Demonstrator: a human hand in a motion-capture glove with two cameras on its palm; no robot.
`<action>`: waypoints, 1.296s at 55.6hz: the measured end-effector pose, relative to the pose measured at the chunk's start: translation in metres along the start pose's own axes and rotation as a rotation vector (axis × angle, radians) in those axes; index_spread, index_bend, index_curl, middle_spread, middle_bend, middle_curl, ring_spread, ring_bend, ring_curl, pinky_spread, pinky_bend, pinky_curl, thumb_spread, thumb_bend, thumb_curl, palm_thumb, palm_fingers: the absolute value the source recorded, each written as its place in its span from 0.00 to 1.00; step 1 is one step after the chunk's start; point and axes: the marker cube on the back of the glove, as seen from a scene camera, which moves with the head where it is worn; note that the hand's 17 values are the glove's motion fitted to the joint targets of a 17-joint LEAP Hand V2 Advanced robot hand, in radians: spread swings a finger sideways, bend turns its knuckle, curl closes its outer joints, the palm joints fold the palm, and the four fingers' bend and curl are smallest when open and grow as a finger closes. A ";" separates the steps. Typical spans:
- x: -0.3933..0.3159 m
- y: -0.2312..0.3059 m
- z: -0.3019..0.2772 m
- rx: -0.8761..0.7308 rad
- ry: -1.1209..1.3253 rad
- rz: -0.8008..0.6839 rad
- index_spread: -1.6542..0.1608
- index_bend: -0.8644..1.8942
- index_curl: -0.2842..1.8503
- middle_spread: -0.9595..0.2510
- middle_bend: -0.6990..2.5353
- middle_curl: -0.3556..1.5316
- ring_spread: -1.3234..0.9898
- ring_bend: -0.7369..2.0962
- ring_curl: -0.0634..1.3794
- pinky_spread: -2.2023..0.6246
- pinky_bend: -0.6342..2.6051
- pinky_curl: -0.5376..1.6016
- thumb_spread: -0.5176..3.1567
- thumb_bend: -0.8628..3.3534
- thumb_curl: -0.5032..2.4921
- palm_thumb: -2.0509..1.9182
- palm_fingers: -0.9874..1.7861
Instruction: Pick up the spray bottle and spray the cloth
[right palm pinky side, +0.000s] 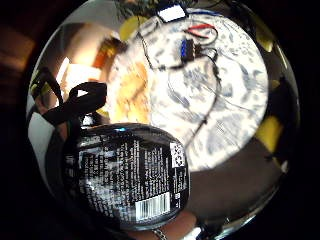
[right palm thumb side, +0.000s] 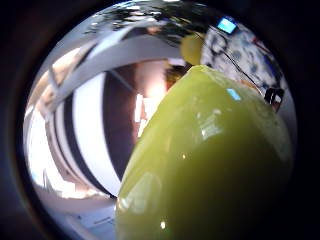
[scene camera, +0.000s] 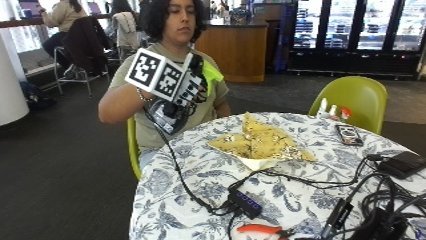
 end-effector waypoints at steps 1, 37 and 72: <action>-0.001 -0.001 0.002 -0.034 0.031 0.017 0.78 0.48 0.36 0.68 0.42 0.49 0.50 0.49 0.36 0.72 0.30 0.43 0.28 0.20 0.39 0.78 0.84; 0.041 -0.063 0.134 -0.609 0.514 0.445 0.79 0.47 0.40 0.68 0.43 0.49 0.50 0.49 0.37 0.72 0.30 0.44 0.26 0.20 0.43 0.77 0.83; -0.072 -0.125 0.185 -0.366 0.322 0.044 0.79 0.46 0.42 0.69 0.43 0.49 0.51 0.49 0.38 0.73 0.29 0.45 0.28 0.20 0.44 0.78 0.82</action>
